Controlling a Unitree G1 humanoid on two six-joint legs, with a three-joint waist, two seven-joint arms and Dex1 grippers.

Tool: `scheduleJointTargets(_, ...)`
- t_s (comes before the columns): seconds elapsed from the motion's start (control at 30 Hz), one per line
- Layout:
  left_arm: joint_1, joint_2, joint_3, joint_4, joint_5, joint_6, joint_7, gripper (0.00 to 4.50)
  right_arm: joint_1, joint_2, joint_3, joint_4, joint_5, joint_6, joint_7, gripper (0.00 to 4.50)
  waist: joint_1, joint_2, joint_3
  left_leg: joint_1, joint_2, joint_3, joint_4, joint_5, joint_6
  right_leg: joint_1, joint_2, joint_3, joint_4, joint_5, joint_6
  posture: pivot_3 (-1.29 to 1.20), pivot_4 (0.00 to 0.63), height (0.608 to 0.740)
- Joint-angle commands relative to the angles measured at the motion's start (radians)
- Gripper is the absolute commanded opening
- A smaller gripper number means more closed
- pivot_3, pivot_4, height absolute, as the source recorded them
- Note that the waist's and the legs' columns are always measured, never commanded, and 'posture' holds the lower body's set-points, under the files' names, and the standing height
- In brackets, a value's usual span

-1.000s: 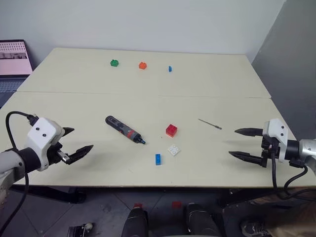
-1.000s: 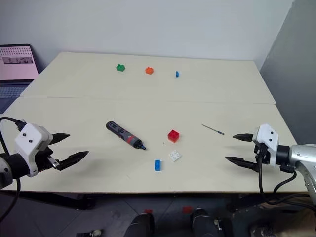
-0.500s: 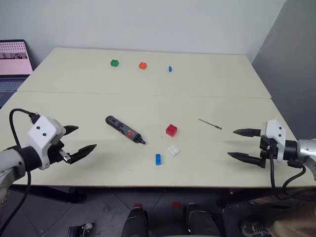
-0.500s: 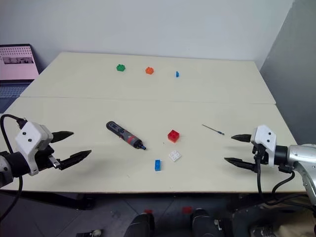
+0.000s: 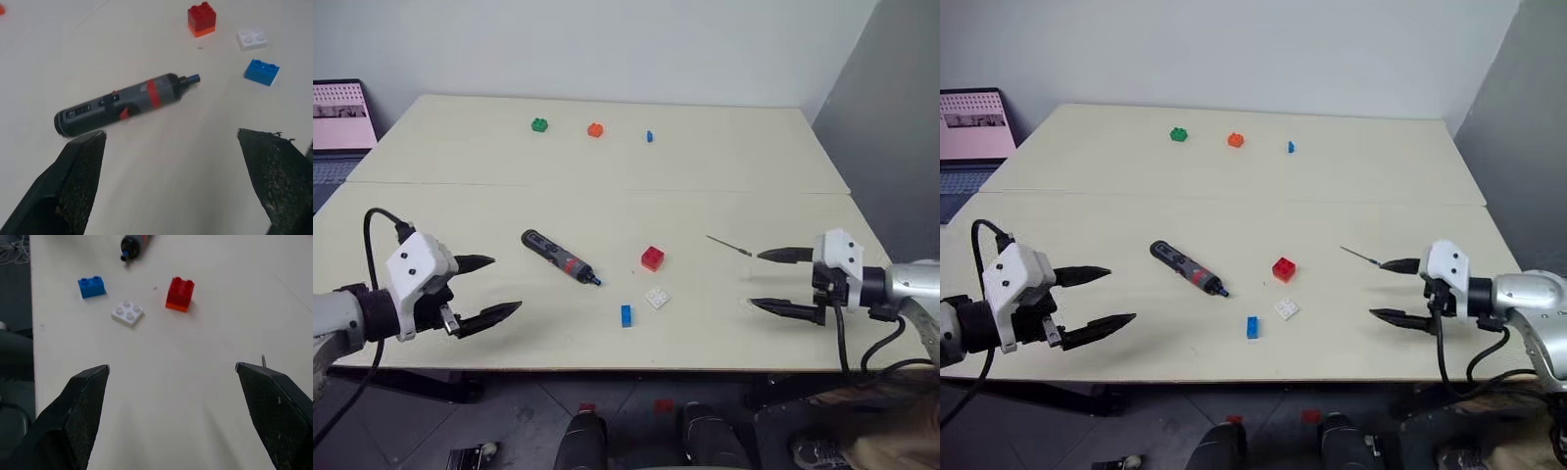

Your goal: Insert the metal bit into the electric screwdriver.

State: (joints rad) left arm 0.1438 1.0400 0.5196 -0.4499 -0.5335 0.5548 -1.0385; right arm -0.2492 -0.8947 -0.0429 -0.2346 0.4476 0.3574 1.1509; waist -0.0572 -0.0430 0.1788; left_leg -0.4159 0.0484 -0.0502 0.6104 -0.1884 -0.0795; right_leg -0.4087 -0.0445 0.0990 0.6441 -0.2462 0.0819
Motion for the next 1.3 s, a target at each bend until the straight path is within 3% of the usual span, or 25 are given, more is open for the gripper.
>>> scheduleJointTargets(0.03, -0.012, 0.041, 0.009, -0.023, -0.015, 0.017, -0.033, 4.49, -0.117, 0.064, 0.073, -0.046, -0.026, 0.063, -0.077, 4.33, -0.004, 0.000, 0.000, 0.000, 0.000, 0.000, 0.000, 0.000, 0.000, 0.000, 0.000, 0.000, 0.000, 0.000, 0.000, 0.00, 0.150, 0.740)
scheduleJointTargets(0.17, -0.015, 0.050, -0.005, -0.017, -0.005, 0.013, -0.048, 4.49, -0.275, 0.184, 0.216, -0.004, -0.113, 0.217, -0.199, 4.33, -0.011, 0.001, 0.001, -0.001, 0.001, 0.000, 0.000, 0.000, 0.000, -0.002, 0.001, 0.000, 0.001, 0.000, 0.000, 0.00, 0.150, 0.740)
scheduleJointTargets(0.37, -0.061, 0.029, -0.044, -0.067, -0.060, 0.050, -0.032, 4.49, -0.416, 0.415, 0.320, 0.134, -0.180, 0.354, -0.357, 4.33, -0.007, 0.001, 0.001, -0.002, 0.001, 0.000, -0.001, 0.000, 0.000, -0.002, 0.002, 0.000, 0.001, 0.000, 0.000, 0.00, 0.150, 0.740)
scheduleJointTargets(0.77, -0.081, 0.024, -0.085, -0.082, -0.064, 0.054, -0.022, 4.49, -0.464, 0.602, 0.365, 0.398, -0.303, 0.317, -0.479, 4.33, -0.004, 0.002, 0.002, -0.002, 0.002, -0.001, -0.001, 0.000, 0.000, -0.003, 0.003, 0.000, 0.002, 0.000, 0.000, 0.00, 0.150, 0.740)
scheduleJointTargets(0.87, -0.083, 0.025, -0.091, -0.075, -0.057, 0.046, -0.022, 4.50, -0.459, 0.625, 0.346, 0.403, -0.299, 0.315, -0.483, 3.86, -0.005, 0.002, 0.002, -0.002, 0.002, -0.001, -0.001, 0.000, 0.000, -0.003, 0.004, 0.000, 0.002, 0.000, 0.000, 0.00, 0.150, 0.740)
scheduleJointTargets(1.2, -0.098, 0.022, -0.120, -0.062, -0.040, 0.026, -0.014, 4.50, -0.438, 0.626, 0.364, 0.367, -0.317, 0.289, -0.467, 1.47, -0.005, 0.002, 0.002, -0.002, 0.003, -0.001, -0.001, 0.000, 0.000, -0.003, 0.005, 0.000, 0.003, 0.000, 0.000, 0.00, 0.150, 0.740)
scheduleJointTargets(1.3, -0.106, 0.017, -0.126, -0.064, -0.043, 0.027, -0.011, 4.50, -0.433, 0.608, 0.350, 0.327, -0.319, 0.263, -0.463, 1.47, -0.005, 0.003, 0.002, -0.002, 0.003, -0.001, -0.001, 0.000, 0.000, -0.003, 0.005, 0.000, 0.002, 0.000, 0.000, 0.00, 0.150, 0.740)
